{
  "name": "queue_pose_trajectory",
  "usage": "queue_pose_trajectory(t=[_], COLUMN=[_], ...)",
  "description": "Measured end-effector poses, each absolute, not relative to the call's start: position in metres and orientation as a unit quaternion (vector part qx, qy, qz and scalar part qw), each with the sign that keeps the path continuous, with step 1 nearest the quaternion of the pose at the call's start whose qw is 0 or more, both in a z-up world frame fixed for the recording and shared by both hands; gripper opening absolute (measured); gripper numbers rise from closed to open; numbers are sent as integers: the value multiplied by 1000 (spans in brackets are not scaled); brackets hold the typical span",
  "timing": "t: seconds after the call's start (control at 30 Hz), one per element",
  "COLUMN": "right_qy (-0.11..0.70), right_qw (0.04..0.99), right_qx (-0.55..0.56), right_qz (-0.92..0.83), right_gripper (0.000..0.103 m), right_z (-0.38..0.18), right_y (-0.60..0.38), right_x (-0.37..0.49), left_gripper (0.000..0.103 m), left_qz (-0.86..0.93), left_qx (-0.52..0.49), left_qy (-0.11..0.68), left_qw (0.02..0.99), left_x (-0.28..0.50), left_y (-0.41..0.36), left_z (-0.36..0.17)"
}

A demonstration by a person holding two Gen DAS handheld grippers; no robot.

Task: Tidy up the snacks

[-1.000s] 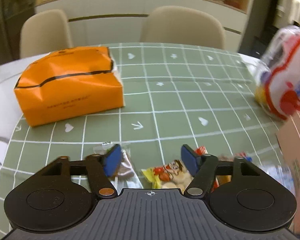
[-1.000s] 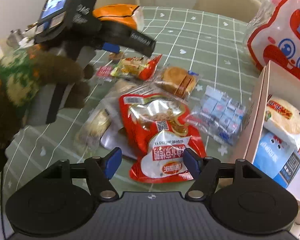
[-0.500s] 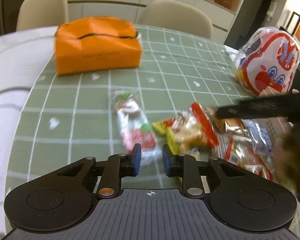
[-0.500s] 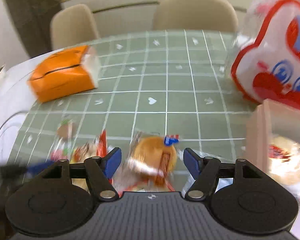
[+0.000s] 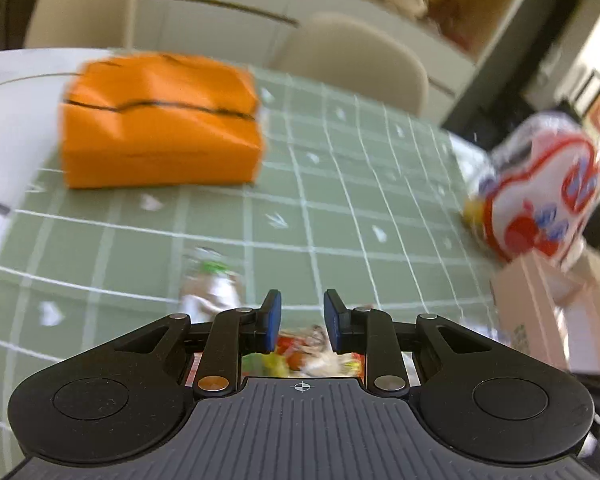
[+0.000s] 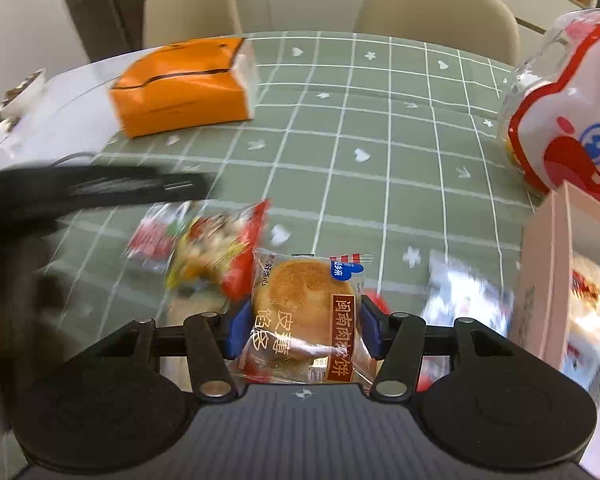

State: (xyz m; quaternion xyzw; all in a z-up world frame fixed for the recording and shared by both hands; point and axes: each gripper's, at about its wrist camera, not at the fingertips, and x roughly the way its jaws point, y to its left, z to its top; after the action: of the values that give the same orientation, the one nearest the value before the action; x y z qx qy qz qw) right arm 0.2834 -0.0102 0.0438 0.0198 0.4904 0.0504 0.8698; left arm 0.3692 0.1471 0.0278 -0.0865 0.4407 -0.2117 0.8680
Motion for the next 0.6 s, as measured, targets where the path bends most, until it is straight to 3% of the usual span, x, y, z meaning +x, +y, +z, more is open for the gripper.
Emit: queue_pose_trajectory(t=[0.23, 0.6], right_qy=[494, 480], right_qw=[867, 876], right_qx=[-18, -35], right_qz=[65, 41], right_gripper=[55, 55], right_z=[53, 22], right_y=[-7, -46], right_x=[204, 145], left_gripper=[28, 29], left_qz=[-242, -165], left_qx=[24, 11], left_qy=[434, 442], left_qw=[867, 882], left_x=[336, 273], left_y=[120, 141], left_z=[23, 30])
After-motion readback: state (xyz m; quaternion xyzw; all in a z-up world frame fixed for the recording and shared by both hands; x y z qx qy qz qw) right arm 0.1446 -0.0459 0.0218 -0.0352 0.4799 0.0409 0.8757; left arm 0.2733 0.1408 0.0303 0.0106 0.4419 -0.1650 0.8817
